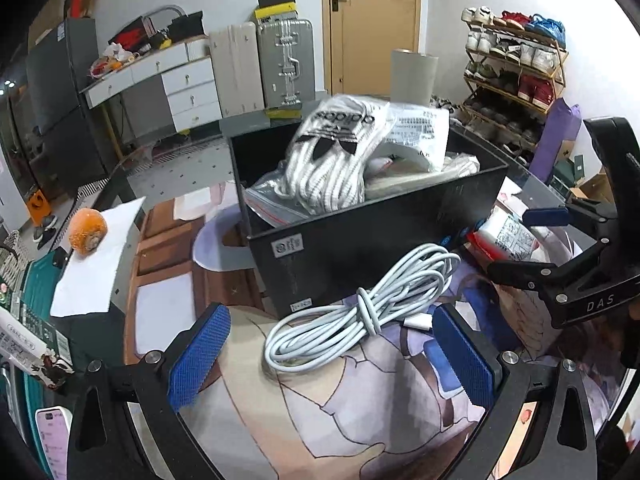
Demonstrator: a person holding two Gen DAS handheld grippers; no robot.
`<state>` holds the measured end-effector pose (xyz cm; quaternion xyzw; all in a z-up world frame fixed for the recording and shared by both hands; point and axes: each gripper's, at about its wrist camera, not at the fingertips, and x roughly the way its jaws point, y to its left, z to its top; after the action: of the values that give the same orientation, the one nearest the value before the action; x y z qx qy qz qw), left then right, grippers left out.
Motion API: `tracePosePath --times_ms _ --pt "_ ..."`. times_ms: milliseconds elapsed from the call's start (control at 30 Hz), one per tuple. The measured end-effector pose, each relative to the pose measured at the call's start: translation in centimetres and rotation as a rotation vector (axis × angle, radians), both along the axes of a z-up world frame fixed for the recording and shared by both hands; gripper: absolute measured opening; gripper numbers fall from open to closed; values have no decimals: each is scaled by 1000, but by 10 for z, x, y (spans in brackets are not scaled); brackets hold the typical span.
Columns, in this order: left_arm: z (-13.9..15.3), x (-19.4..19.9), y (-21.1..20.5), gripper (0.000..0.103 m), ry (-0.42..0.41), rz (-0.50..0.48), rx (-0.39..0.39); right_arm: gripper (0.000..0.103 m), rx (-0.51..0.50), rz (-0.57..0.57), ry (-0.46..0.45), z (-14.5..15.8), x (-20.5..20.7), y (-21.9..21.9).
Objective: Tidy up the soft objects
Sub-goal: 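Move the left gripper to the white cable coil while the right gripper approaches the red-edged white packet, then close the left gripper on the cable coil while the right gripper grasps the red-edged packet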
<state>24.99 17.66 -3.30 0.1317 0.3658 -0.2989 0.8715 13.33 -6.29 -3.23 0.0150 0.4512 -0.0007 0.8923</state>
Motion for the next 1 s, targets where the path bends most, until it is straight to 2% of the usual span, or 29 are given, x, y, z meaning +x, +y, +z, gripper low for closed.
tracePosePath --times_ms 167,467,700,867,933,1000 --pt "-7 8 -5 103 39 -8 23 103 -37 3 11 -2 2 4" --pt "-19 21 -17 103 96 -46 57 103 -36 3 10 -3 2 3" --pt "-24 31 -29 102 141 -49 46 103 -37 3 11 -3 2 4" --pt "-24 27 -26 88 142 -49 18 103 -36 4 11 -3 2 3" --pt "-23 24 -24 73 138 -59 10 103 -37 4 11 -3 2 3" --pt "-22 21 -20 65 135 -78 -1 103 -37 4 11 -3 2 3"
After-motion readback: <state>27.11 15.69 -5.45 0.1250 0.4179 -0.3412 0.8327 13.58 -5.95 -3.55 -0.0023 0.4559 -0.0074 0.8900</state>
